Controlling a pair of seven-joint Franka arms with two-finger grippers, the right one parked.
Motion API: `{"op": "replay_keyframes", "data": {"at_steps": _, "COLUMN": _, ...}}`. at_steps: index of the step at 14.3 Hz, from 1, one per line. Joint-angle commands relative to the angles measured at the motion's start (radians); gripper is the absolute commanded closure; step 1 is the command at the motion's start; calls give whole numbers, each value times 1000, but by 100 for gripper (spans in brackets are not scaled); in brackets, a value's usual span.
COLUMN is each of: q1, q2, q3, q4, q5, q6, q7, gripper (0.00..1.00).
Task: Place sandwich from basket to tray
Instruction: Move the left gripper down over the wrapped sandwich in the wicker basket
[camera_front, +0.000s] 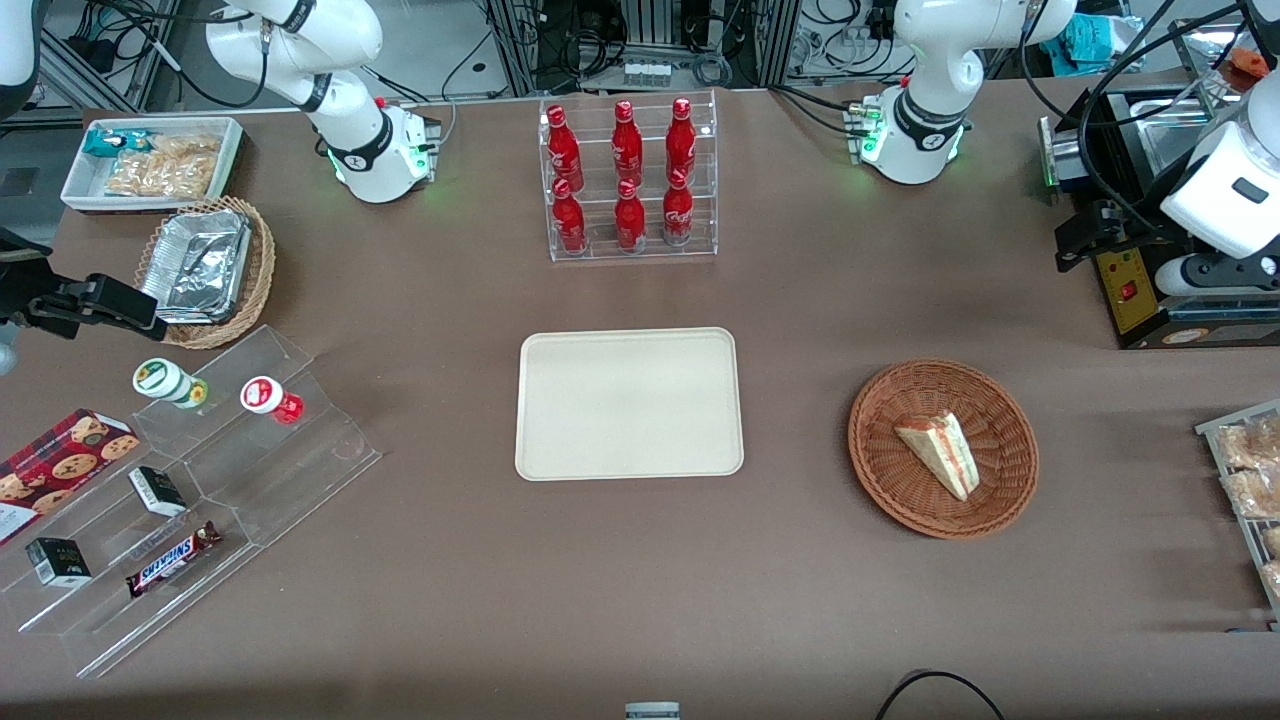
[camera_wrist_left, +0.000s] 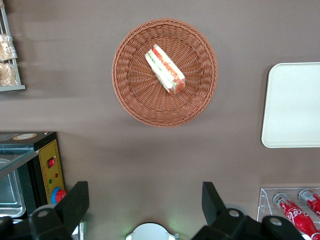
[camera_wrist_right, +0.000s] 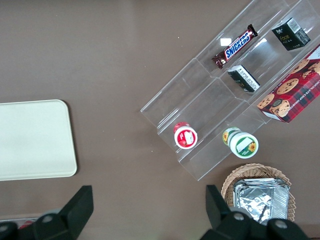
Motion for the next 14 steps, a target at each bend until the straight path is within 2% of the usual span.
{"op": "replay_keyframes", "data": {"at_steps": 1, "q1": 6, "q2": -1, "q3": -10, "q4": 11, "q5": 16, "q6": -11, "q7": -12, "gripper": 0}}
{"op": "replay_keyframes", "data": {"at_steps": 5, "q1": 6, "q2": 2, "q3": -10, "q4": 14, "q5": 16, "q6": -11, "q7": -15, "gripper": 0}}
{"op": "replay_keyframes", "data": {"at_steps": 8, "q1": 3, "q2": 29, "q3": -10, "q4": 6, "q5": 16, "q6": -5, "q7": -144, "gripper": 0}}
{"op": "replay_keyframes", "data": {"at_steps": 11, "q1": -2, "q2": 135, "q3": -13, "q4": 3, "q5": 15, "q6": 7, "q7": -279, "gripper": 0}}
{"op": "replay_keyframes", "data": {"at_steps": 14, "q1": -11, "q2": 256, "q3": -17, "q4": -18, "q5": 13, "q6": 111, "q7": -379, "gripper": 0}}
